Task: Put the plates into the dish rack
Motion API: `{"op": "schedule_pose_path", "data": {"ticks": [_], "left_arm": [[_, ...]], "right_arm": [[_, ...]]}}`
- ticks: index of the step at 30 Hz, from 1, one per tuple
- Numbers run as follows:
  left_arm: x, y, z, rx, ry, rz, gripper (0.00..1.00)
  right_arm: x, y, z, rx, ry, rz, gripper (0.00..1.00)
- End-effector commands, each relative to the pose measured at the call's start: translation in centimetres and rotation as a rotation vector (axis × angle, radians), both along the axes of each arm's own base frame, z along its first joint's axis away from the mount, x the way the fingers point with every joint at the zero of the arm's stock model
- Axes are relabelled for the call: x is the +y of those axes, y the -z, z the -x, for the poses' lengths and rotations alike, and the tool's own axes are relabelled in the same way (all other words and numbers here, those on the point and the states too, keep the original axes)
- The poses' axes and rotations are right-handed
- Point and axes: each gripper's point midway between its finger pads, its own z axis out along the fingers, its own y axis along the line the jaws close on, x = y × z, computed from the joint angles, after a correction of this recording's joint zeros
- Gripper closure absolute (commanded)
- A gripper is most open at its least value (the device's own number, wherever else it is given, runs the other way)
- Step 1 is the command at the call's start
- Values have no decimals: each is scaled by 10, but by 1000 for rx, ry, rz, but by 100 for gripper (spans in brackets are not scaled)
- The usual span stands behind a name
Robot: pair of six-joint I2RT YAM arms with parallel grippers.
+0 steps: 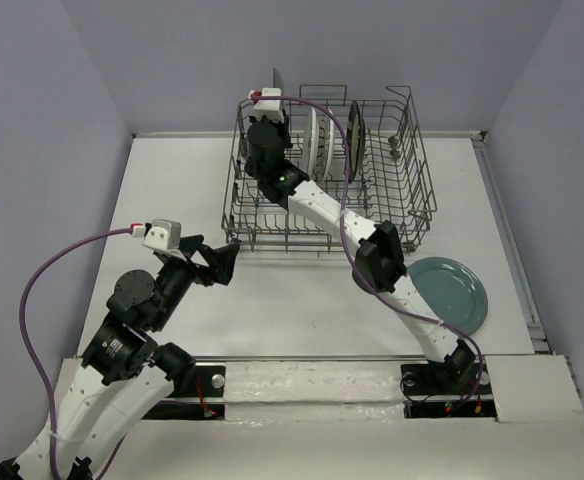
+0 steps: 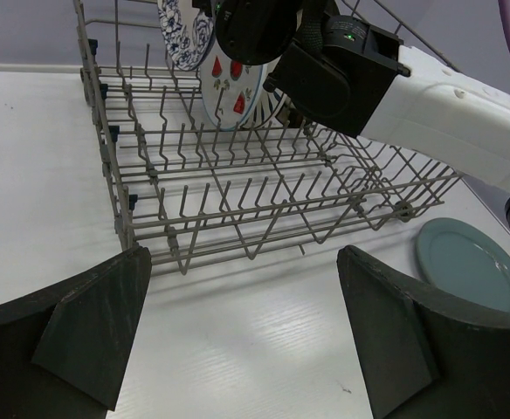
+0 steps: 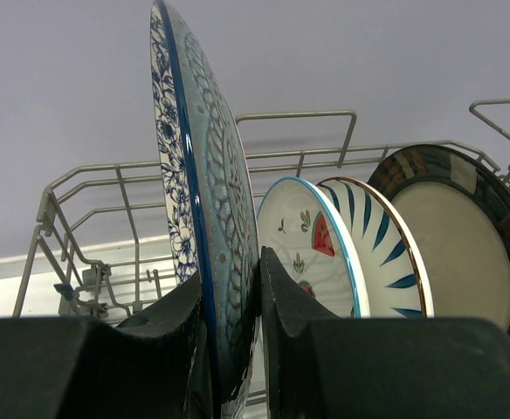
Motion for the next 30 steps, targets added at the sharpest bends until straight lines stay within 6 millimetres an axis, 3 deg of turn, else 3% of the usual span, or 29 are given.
{"op": "schedule_pose_path", "data": {"ticks": [1, 19, 20, 24, 29, 30], "left_arm": [[0, -7, -4, -32, -11, 7, 1], [-1, -6, -5, -29, -5, 5, 1], [-1, -6, -5, -28, -5, 3, 1], [-1, -6, -6, -27, -9, 4, 1], [-1, -4, -8, -18, -15, -1, 1], [-1, -4, -8, -19, -18, 1, 1]], "right_arm": [[-4, -63, 11, -172, -11, -224, 93], [19, 17, -1, -58, -14, -149, 93], [27, 28, 2, -41, -37, -125, 93], [34, 24, 11, -65, -50, -94, 93], [30, 23, 12, -62, -35, -78, 79], [31, 24, 12, -61, -38, -85, 70]]}}
